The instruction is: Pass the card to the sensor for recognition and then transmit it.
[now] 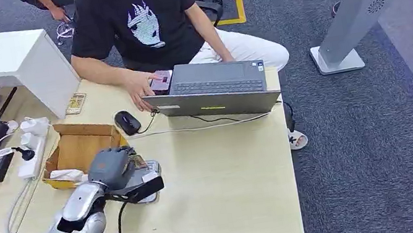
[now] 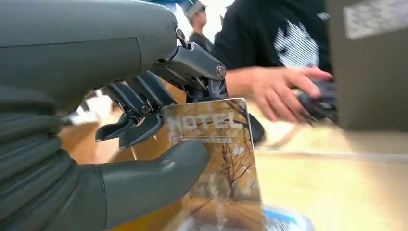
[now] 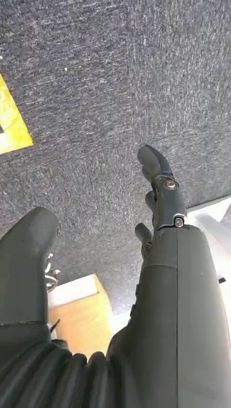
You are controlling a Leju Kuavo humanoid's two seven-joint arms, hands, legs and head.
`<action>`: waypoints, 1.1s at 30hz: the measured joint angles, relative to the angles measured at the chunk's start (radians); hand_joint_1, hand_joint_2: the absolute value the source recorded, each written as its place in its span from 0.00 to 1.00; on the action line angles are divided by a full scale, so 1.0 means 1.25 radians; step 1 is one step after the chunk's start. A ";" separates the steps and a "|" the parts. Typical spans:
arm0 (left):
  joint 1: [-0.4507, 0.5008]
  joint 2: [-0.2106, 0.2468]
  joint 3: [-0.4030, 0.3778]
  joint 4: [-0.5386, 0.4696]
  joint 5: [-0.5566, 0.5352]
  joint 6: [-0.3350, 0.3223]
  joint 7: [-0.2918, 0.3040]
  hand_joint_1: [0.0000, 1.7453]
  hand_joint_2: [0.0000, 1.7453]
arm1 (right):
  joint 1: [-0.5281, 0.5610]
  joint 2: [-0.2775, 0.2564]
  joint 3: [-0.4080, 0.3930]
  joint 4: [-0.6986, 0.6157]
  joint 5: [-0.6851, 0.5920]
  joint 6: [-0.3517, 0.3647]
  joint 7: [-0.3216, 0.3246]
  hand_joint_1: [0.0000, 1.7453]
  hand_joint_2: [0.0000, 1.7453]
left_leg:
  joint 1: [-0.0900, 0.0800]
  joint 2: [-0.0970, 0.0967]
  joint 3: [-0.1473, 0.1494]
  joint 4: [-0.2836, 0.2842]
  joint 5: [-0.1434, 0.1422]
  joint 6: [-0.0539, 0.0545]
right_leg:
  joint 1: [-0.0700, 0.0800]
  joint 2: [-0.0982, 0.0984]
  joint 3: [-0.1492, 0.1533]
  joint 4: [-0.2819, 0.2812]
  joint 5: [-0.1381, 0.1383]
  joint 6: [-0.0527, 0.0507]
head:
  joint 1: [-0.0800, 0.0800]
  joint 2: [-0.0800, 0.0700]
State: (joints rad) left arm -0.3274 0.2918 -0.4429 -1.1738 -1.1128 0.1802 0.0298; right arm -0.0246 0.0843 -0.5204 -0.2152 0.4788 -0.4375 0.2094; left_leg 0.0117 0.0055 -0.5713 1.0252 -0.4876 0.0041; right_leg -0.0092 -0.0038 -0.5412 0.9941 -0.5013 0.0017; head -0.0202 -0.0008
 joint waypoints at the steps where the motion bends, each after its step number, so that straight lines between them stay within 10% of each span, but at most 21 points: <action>1: 0.001 -0.001 0.001 -0.001 -0.015 0.025 0.010 1.00 1.00 | 0.001 0.000 -0.004 0.000 0.004 0.001 0.000 0.00 1.00 | 0.000 0.000 0.000 0.000 0.000 0.000 | 0.000 0.000 0.000 0.000 0.000 0.000 | 0.000 0.000; 12: -0.021 0.007 0.111 -0.119 -0.045 0.147 0.015 1.00 1.00 | 0.002 0.000 -0.037 0.000 0.033 0.001 -0.009 0.00 1.00 | 0.000 0.000 -0.001 0.000 0.000 0.000 | 0.000 0.000 0.000 0.000 0.000 0.000 | 0.000 0.000; 33: -0.301 0.074 0.205 -0.062 -0.210 0.163 0.086 1.00 1.00 | -0.001 -0.001 -0.045 0.000 0.105 0.024 -0.002 0.00 1.00 | 0.000 0.000 -0.001 0.000 0.000 -0.001 | 0.000 0.000 -0.001 0.001 0.001 -0.001 | -0.001 0.000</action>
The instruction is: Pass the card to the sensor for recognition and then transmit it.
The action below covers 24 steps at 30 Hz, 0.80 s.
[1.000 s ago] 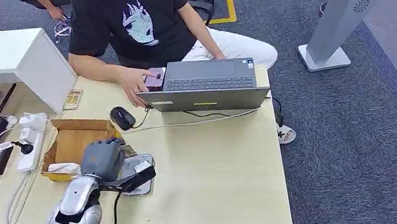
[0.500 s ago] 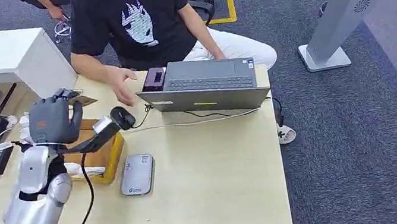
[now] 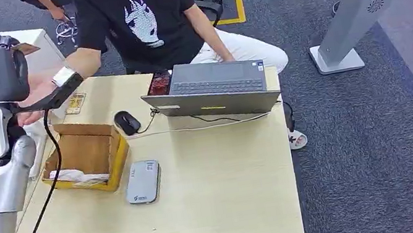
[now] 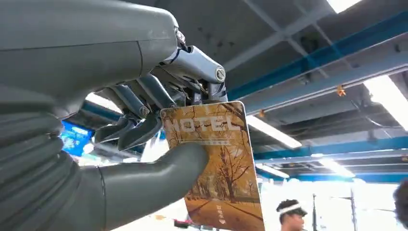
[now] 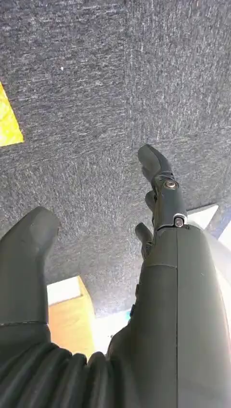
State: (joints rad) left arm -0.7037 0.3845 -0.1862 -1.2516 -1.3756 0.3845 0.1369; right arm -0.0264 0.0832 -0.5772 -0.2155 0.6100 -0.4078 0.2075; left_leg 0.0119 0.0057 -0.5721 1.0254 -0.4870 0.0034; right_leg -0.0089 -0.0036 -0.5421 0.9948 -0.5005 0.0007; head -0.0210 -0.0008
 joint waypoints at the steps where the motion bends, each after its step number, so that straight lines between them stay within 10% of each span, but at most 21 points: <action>1: 0.000 0.000 0.000 0.004 0.001 0.006 0.000 1.00 1.00 | 0.000 0.000 -0.001 0.000 0.000 0.002 -0.003 0.00 1.00 | 0.000 0.000 0.000 0.000 0.000 0.000 | 0.000 0.000 0.000 0.000 0.000 0.000 | 0.000 0.000; 11: 0.021 -0.010 0.008 0.003 0.046 0.097 -0.019 1.00 1.00 | 0.000 0.000 -0.005 0.000 0.017 0.013 -0.005 0.00 1.00 | 0.000 0.000 0.000 0.000 0.000 0.000 | 0.000 0.000 0.000 0.000 0.000 0.000 | 0.000 0.000; 20: 0.018 -0.021 0.017 0.013 0.044 0.052 -0.008 1.00 1.00 | 0.000 0.000 -0.010 0.000 0.022 0.029 -0.002 0.00 1.00 | 0.000 0.000 0.000 0.000 0.000 0.000 | 0.000 0.000 0.000 0.000 0.000 0.000 | 0.000 0.000; 22: 0.018 -0.023 0.018 0.019 0.043 0.051 -0.003 0.83 1.00 | 0.000 0.000 -0.011 0.000 0.023 0.031 -0.002 0.00 1.00 | 0.000 0.000 0.000 0.000 0.000 0.000 | 0.000 0.000 0.000 0.000 0.000 0.000 | 0.000 0.000; 24: 0.018 -0.025 0.021 0.025 0.043 0.052 -0.003 0.00 1.00 | 0.000 0.000 -0.012 0.000 0.023 0.033 -0.002 0.00 1.00 | 0.000 0.000 0.000 0.000 0.000 0.000 | 0.000 0.000 0.000 0.000 0.000 0.000 | 0.000 0.000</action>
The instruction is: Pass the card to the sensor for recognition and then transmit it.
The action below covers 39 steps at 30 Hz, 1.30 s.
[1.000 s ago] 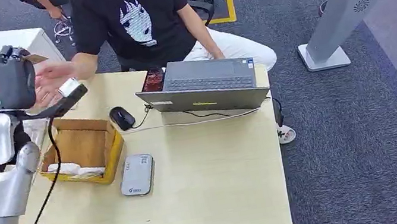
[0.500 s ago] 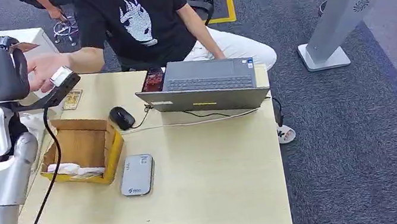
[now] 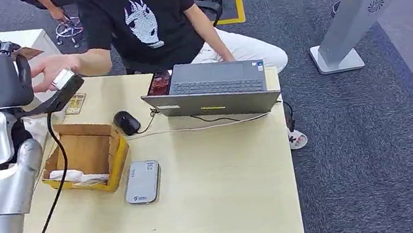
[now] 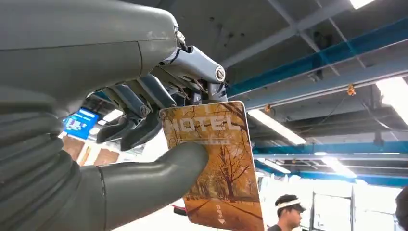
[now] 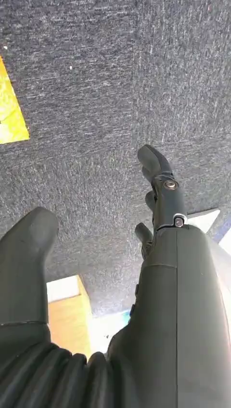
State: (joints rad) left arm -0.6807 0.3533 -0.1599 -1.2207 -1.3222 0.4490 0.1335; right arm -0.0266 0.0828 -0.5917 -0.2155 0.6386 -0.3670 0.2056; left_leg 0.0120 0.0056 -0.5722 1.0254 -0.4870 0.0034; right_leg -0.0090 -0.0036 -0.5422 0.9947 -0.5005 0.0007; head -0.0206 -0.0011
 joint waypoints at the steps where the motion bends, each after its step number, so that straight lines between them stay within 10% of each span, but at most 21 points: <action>1: 0.000 -0.001 0.002 0.003 0.000 0.000 0.000 0.00 1.00 | 0.000 0.000 0.000 0.000 0.000 0.001 0.000 0.00 1.00 | 0.000 0.000 0.000 0.000 0.000 0.000 | 0.000 0.000 0.000 0.000 0.000 0.000 | 0.000 0.000; 28: 0.056 -0.013 0.005 -0.010 0.002 0.002 -0.017 0.00 1.00 | 0.000 0.000 -0.027 0.000 0.015 0.033 0.004 0.00 1.00 | 0.000 0.000 0.000 0.000 0.000 0.000 | 0.000 0.000 0.000 0.000 0.000 0.000 | -0.001 0.000; 39: 0.487 0.018 0.054 -0.345 0.038 0.088 -0.086 0.00 1.00 | 0.013 0.011 -0.081 0.000 0.011 0.017 0.012 0.00 1.00 | 0.000 0.003 0.000 -0.001 -0.004 0.000 | -0.001 0.003 -0.001 -0.001 -0.003 0.000 | 0.000 0.000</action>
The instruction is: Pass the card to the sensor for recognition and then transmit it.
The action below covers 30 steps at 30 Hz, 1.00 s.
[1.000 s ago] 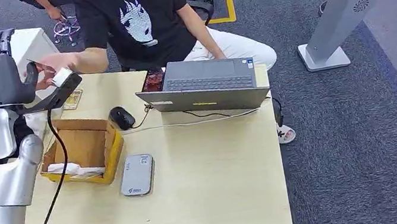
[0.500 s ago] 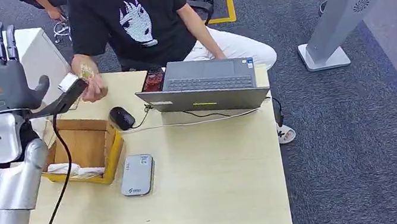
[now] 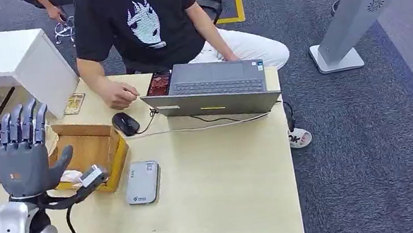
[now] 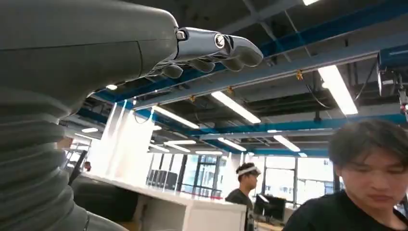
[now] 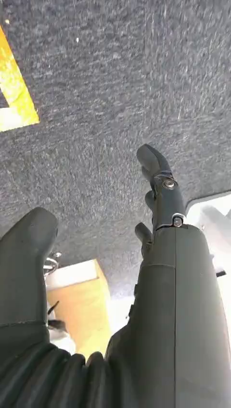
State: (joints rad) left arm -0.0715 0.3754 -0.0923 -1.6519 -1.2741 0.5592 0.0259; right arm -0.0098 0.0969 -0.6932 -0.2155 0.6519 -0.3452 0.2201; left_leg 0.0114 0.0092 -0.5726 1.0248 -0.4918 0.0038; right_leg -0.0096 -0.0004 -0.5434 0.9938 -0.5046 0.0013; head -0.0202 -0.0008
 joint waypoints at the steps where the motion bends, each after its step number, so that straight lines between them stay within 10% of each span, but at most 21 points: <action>1: 0.018 0.000 0.005 -0.018 0.002 -0.004 -0.003 0.00 1.00 | 0.000 0.001 -0.003 0.000 0.000 0.000 0.000 0.00 1.00 | 0.000 -0.001 0.000 0.000 0.000 0.000 | 0.000 -0.001 0.001 0.000 0.000 0.000 | 0.000 0.000; 8: 0.276 -0.010 0.016 -0.163 0.077 -0.063 -0.041 0.00 1.00 | 0.009 0.014 -0.039 -0.002 -0.006 -0.008 -0.024 0.00 1.00 | 0.000 0.003 0.002 0.000 -0.002 0.000 | 0.000 0.003 0.001 0.000 -0.001 0.000 | 0.000 0.000; 16: 0.544 0.081 0.011 -0.341 0.028 -0.166 0.140 0.00 1.00 | 0.015 0.032 -0.082 -0.009 0.002 -0.015 -0.043 0.00 1.00 | 0.001 0.001 0.002 0.000 -0.003 0.000 | 0.000 0.001 0.001 0.000 -0.003 0.000 | -0.001 0.000; 22: 0.595 0.168 0.009 -0.383 0.049 -0.208 0.231 0.00 1.00 | 0.015 0.038 -0.102 -0.013 0.019 -0.007 -0.043 0.00 1.00 | 0.001 -0.001 0.003 0.000 -0.002 -0.001 | 0.001 -0.001 0.003 0.000 -0.003 -0.001 | 0.000 0.000; 30: 0.542 0.185 0.009 -0.344 0.063 -0.229 0.222 0.00 1.00 | 0.015 0.042 -0.121 -0.017 0.049 0.003 -0.038 0.00 1.00 | 0.000 -0.003 0.004 0.000 -0.002 0.000 | 0.001 -0.002 0.005 0.000 -0.003 -0.001 | 0.000 0.000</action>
State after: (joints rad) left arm 0.6062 0.6062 -0.0816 -2.0814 -1.1956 0.2732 0.3030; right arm 0.0086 0.1491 -0.8446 -0.2369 0.7133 -0.3418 0.1724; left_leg 0.0120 0.0059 -0.5682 1.0245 -0.4944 0.0032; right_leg -0.0088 -0.0034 -0.5373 0.9938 -0.5079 0.0001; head -0.0202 -0.0008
